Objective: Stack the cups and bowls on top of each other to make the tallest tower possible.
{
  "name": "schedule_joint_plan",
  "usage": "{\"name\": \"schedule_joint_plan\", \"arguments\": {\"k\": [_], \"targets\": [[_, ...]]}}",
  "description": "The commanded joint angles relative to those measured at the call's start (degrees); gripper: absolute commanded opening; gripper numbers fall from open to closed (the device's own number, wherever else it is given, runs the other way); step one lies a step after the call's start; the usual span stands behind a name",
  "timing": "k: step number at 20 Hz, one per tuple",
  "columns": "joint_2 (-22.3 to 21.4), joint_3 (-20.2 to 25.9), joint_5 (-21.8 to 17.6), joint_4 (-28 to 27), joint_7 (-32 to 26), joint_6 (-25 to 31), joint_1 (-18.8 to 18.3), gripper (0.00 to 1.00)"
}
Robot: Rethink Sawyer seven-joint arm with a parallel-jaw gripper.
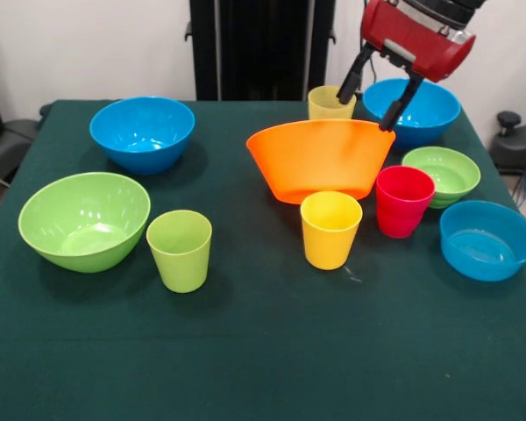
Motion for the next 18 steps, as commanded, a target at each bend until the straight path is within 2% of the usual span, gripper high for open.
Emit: {"name": "schedule_joint_plan", "arguments": {"k": [1,7,18], "targets": [[3.3,5.5,-2.6,7.5,6.0,-7.3,-1.0,1.0],[3.1,6.3,-2.3,9.2,5.4,-12.2,-1.3,1.0],[3.5,6.1,-1.6,10.2,6.0,-15.5,-0.6,1.0]]}}
